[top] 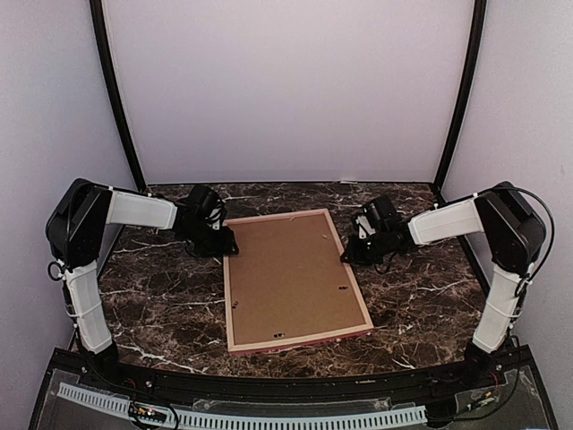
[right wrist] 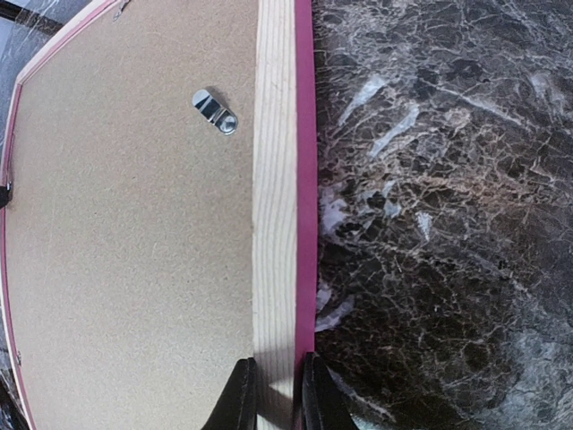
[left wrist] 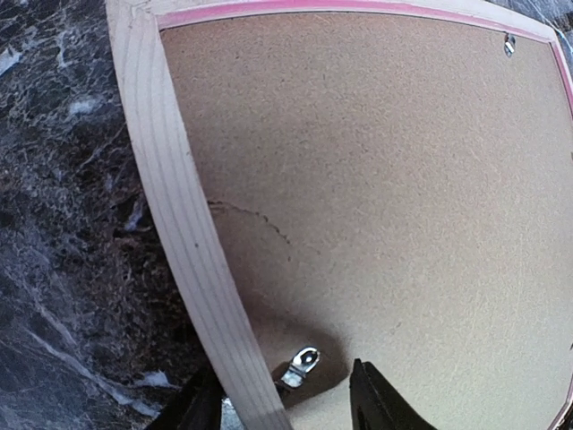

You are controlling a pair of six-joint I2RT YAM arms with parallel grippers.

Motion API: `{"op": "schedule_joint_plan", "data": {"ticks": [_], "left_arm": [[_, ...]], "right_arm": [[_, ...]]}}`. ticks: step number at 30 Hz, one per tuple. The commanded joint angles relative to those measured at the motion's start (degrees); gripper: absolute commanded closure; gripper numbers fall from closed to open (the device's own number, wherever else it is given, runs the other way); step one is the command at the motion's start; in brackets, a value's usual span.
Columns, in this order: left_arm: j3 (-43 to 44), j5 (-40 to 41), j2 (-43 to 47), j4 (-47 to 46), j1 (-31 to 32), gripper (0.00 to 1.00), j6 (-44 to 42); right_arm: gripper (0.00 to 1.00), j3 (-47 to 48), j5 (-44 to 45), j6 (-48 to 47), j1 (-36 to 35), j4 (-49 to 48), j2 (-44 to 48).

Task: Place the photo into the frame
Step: Press the fastener onto the backboard.

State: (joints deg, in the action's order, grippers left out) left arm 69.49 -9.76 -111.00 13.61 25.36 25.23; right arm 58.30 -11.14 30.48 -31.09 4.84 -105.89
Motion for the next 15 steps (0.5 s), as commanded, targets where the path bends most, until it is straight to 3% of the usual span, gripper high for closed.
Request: {"op": "schedule_joint_plan", "data": {"ticks": [1,10,15], "left_arm": [[0.46,0.81,-0.28,3.94,0.21,0.49,-1.42],[0.33,2.73,0.07,5.29,0.21,0.56,-2.58],[-2.17,0.43,2.93,5.21,0.21,0.40,-2.73]], "right_arm": [[1.00,-0.04,-3.68,0.54,-1.11,1.48,-2.83],[1.00,0.31,-3.54,0.50,-1.15,1.57,-3.14],[1.00,0.22,-2.19,1.65,-0.75,1.63,-2.82]]}}
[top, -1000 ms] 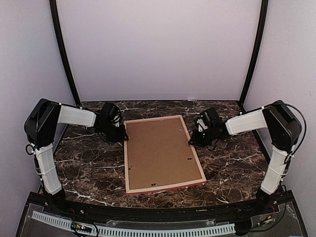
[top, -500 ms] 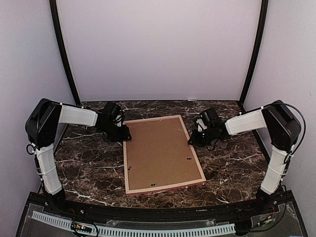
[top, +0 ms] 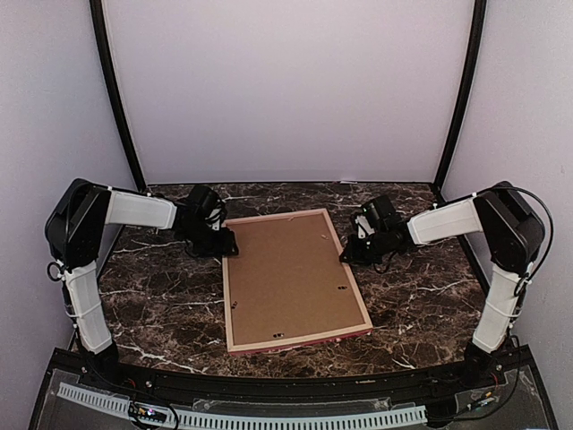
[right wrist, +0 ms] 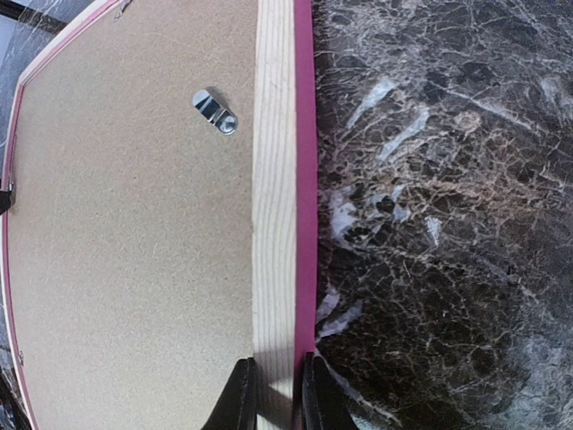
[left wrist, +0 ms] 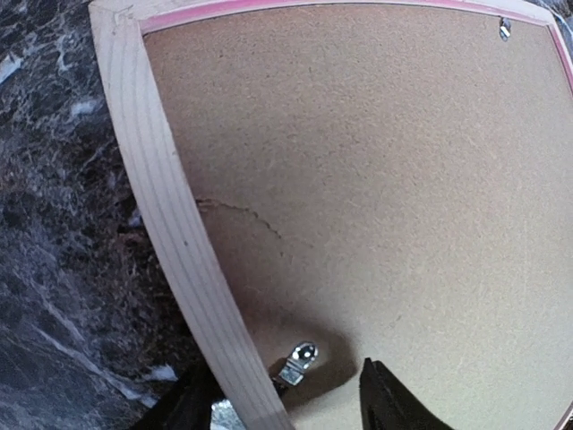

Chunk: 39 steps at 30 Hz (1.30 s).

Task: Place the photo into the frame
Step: Press the fastener onto the backboard.

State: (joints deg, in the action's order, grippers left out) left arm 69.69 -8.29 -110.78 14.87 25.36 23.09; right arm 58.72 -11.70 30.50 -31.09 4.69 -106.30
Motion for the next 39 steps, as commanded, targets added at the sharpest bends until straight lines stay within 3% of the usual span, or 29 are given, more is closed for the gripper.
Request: {"op": "schedule_joint_plan", "data": {"ticks": [1,10,33,39], "left_arm": [[-3.42,-1.51,4.14,3.94,0.28,0.38,-0.55],[-8.88,-4.37,11.71,5.44,3.67,0.32,2.67],[-17.41,-1.04,16.90,8.06,15.30,0.26,4.07],[-16.45,0.71,15.75,9.01,15.76,0.37,3.53]], "right_arm": [[1.00,-0.06,-1.38,1.93,-0.64,1.80,-2.50],[1.00,-0.66,1.59,5.50,0.99,0.85,-2.77],[1.00,-8.13,1.75,8.04,2.09,-2.43,1.88],[1.00,-9.00,1.18,7.91,2.00,-3.13,2.48]]}}
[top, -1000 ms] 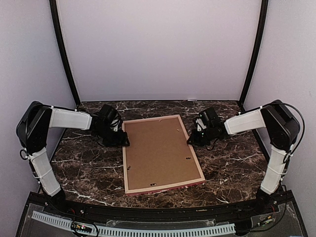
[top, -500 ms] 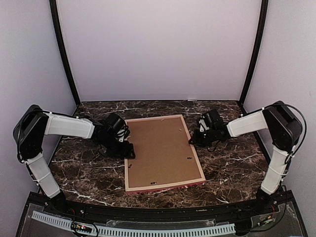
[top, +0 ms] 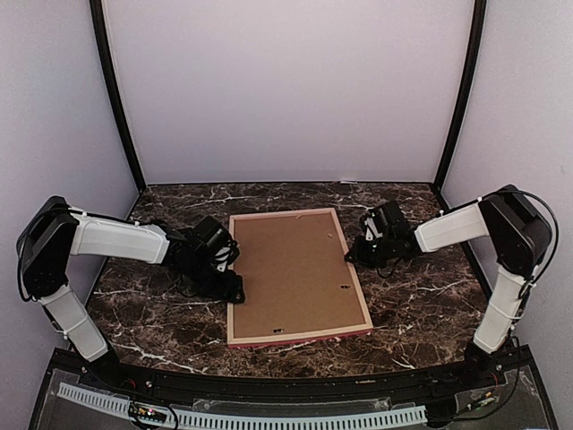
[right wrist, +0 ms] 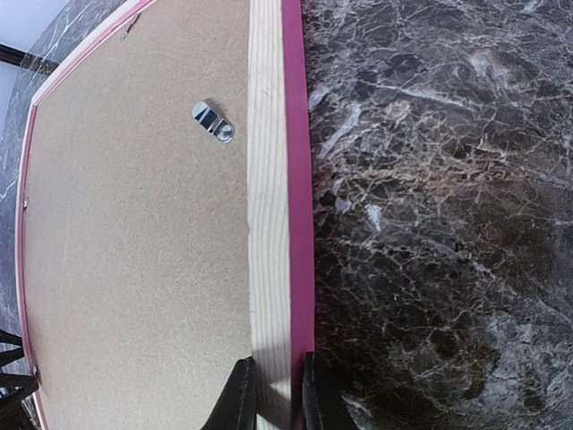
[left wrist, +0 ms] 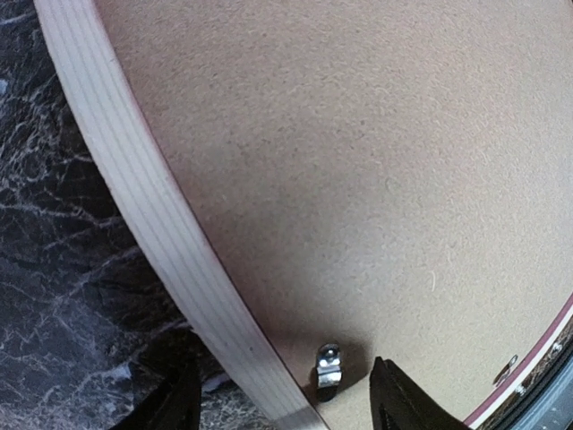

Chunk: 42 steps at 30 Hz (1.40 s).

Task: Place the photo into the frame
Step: Press the fastener onto the backboard.

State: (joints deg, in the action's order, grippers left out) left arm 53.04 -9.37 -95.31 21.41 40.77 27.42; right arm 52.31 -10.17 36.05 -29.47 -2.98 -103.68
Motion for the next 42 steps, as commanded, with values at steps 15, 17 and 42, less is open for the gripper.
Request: {"op": "schedule_joint_plan", "data": {"ticks": [15,17,42], "left_arm": [[1.24,4.17,-1.73,2.12,0.35,0.57,-1.75],[1.09,4.20,-2.03,2.04,0.36,0.58,-2.02],[-5.00,2.61,-2.03,2.57,0.18,0.70,1.67]], "right_arm": [[1.00,-2.05,-1.31,2.06,-0.05,4.16,-0.74],[1.00,-1.91,-1.51,2.00,-0.06,4.12,-0.94],[1.00,-0.86,-2.57,1.05,-0.23,4.24,-2.06]]}}
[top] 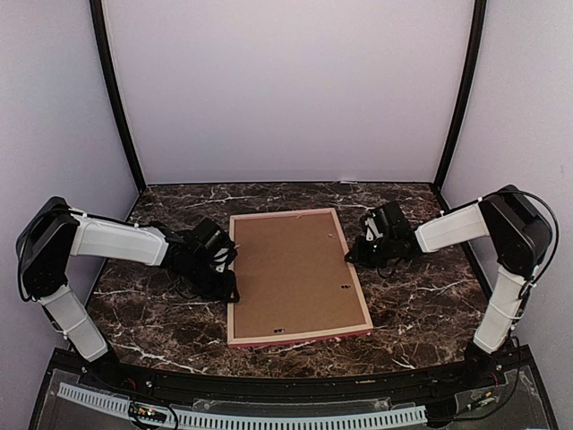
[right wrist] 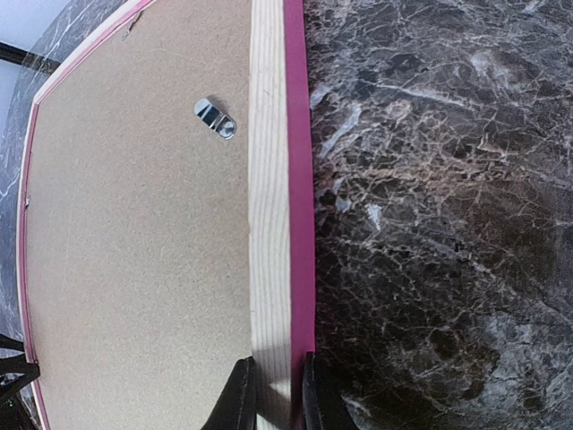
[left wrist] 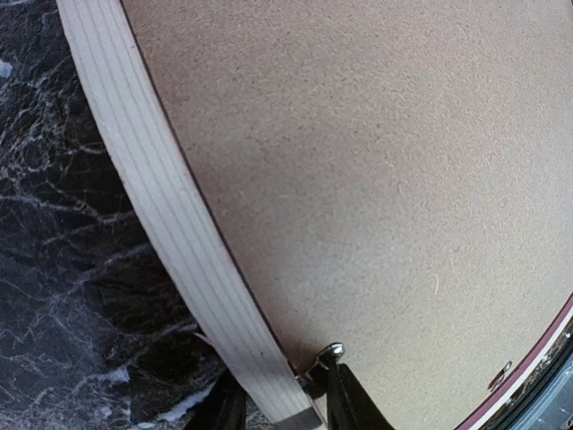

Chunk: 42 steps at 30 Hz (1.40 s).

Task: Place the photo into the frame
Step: Press the fastener onto the backboard, then move the photo frame to the center of the board.

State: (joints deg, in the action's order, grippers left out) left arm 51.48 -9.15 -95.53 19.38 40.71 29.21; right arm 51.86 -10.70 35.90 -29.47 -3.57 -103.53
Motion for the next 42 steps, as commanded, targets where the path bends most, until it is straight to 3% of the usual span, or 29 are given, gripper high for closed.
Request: {"op": "schedule_joint_plan", "data": {"ticks": [1,7,15,23,31,42], "left_arm": [[-3.52,2.41,-1.67,4.57,0.20,0.70,-0.12],[-2.23,1.00,-0.55,3.49,0.12,0.70,-0.86],[-0.20,0.67,2.40,3.33,-0.20,0.40,-1.82],[3.10,0.43,1.94,2.05,-4.81,0.32,-3.31],[7.65,1.26,-3.25,0.57,-8.35,0.35,-4.97],[13.26,5.72,-9.69,3.29,-8.54,0.60,-5.93]], "right_arm": [[1.00,-0.36,-2.11,1.19,-0.19,4.88,-2.22],[1.00,0.00,-2.39,1.05,-0.32,5.13,-2.45],[1.00,0.18,-2.04,0.94,-0.50,5.51,-1.64],[1.00,-0.60,-2.12,1.86,-2.15,4.56,-0.99],[1.00,-1.69,-0.89,4.26,-4.52,3.76,0.09],[1.00,-5.09,0.47,8.04,-7.07,0.58,3.22]]}}
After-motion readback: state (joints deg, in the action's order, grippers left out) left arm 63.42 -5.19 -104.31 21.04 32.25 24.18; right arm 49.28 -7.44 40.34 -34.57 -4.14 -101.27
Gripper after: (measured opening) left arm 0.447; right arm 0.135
